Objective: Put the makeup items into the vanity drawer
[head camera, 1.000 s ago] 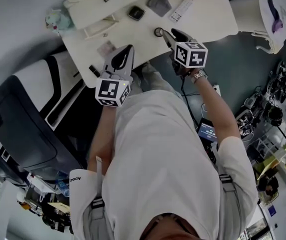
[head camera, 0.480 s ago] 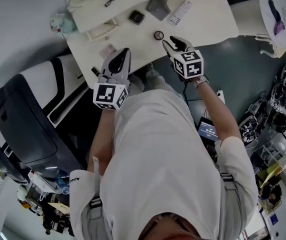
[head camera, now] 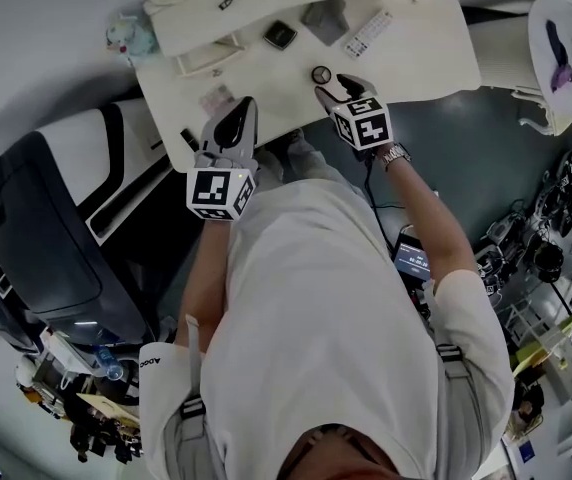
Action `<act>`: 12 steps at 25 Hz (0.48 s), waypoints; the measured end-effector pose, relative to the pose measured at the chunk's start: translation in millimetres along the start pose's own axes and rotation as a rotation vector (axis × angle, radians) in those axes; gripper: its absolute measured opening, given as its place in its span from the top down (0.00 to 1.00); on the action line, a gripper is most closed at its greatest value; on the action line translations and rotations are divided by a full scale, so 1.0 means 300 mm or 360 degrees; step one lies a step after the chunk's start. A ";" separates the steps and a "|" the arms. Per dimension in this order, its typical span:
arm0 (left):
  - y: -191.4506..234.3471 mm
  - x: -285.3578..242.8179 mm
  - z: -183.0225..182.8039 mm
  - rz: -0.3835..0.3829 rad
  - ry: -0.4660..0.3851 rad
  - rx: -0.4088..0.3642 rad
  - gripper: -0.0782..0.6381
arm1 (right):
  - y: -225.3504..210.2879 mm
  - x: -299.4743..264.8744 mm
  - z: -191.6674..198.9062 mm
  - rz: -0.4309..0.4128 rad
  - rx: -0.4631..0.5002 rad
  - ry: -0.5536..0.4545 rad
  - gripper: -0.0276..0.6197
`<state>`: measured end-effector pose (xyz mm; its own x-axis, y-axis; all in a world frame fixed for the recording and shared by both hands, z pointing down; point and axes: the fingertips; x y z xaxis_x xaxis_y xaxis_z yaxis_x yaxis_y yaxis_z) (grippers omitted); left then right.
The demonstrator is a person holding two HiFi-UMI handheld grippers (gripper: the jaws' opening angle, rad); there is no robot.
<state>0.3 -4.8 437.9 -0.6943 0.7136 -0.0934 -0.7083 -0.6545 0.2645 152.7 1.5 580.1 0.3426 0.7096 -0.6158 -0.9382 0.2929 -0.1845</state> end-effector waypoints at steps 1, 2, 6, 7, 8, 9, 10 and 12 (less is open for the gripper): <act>-0.003 -0.007 0.002 -0.0008 -0.0003 0.0002 0.88 | -0.011 -0.018 0.015 0.0004 0.0009 0.0028 0.60; -0.006 -0.016 0.003 -0.0015 -0.0008 0.0003 0.88 | -0.023 -0.038 0.031 0.0008 0.0021 0.0057 0.60; -0.025 -0.059 0.000 -0.0036 -0.0020 -0.0028 0.88 | -0.079 -0.117 0.104 0.0011 0.0084 0.0178 0.60; -0.030 -0.065 0.002 -0.0040 -0.0017 -0.0043 0.88 | -0.092 -0.135 0.128 0.0009 0.0112 0.0221 0.60; -0.036 -0.069 0.007 -0.0044 -0.0010 -0.0052 0.88 | -0.104 -0.151 0.153 0.0008 0.0150 0.0265 0.59; -0.040 -0.071 0.014 -0.0049 -0.0002 -0.0055 0.88 | -0.115 -0.164 0.175 0.0008 0.0193 0.0303 0.60; -0.043 -0.071 0.020 -0.0055 0.0006 -0.0054 0.88 | -0.122 -0.175 0.191 0.0006 0.0233 0.0333 0.60; -0.042 -0.070 0.029 -0.0073 0.0017 -0.0052 0.88 | -0.128 -0.196 0.205 -0.0018 0.0287 0.0365 0.59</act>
<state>24.9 -9.4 445.0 -0.6624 0.7403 -0.1152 -0.7430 -0.6292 0.2282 171.5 -12.0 670.5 0.3136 0.5482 -0.7753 -0.9034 0.4238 -0.0658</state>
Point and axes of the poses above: the fingertips, and each gripper's own axes: x backward along the fingers, y to its left, z out of its underside, and after that the axes turned 12 degrees about -y, right-handed
